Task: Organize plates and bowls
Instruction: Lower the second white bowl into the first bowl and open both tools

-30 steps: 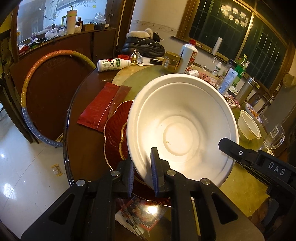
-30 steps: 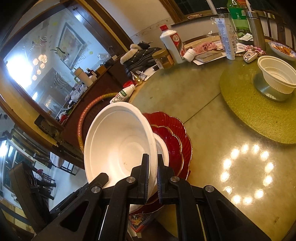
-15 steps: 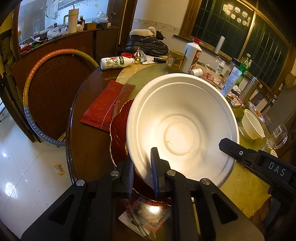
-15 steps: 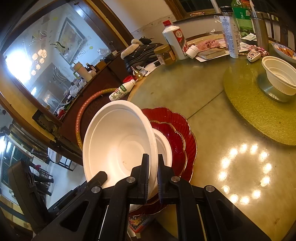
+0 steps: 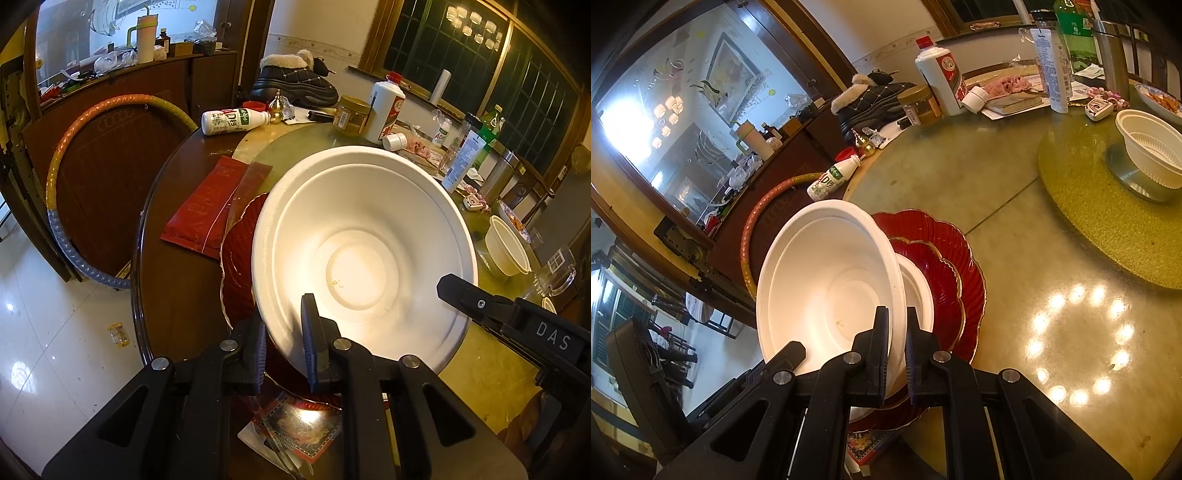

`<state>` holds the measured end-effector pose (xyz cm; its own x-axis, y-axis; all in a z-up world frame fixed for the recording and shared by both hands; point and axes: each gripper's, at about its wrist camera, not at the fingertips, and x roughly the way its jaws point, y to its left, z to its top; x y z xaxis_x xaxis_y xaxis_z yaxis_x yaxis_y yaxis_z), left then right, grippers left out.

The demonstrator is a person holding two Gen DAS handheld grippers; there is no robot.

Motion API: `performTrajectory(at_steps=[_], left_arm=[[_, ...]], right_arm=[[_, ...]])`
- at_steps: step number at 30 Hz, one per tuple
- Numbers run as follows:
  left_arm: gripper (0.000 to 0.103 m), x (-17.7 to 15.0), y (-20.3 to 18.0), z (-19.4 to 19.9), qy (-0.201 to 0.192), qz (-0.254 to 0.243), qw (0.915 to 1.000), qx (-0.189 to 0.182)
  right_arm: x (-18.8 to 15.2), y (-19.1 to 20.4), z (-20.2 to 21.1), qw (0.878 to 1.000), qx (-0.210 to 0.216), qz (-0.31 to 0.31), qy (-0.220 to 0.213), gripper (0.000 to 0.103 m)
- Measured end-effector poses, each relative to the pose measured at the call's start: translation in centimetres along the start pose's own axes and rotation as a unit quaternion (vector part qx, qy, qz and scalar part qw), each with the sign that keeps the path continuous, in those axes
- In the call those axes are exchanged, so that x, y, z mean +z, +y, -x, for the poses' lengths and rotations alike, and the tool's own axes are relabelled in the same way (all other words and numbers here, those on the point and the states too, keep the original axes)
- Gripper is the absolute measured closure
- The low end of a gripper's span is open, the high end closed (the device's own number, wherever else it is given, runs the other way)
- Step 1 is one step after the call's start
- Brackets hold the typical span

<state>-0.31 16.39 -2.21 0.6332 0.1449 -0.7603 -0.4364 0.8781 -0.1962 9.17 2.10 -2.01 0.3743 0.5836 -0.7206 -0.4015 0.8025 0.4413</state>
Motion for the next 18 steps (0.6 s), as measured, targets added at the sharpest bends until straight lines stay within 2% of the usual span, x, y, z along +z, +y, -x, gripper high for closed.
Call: performTrajectory(at_steps=[18], left_arm=[[0.088,-0.2,-0.14,-0.5,0.007,-0.001,1.0,0.006]], right_arm=[[-0.14,-0.12,-0.44,1.0,0.003,-0.001,0.006,0.092]])
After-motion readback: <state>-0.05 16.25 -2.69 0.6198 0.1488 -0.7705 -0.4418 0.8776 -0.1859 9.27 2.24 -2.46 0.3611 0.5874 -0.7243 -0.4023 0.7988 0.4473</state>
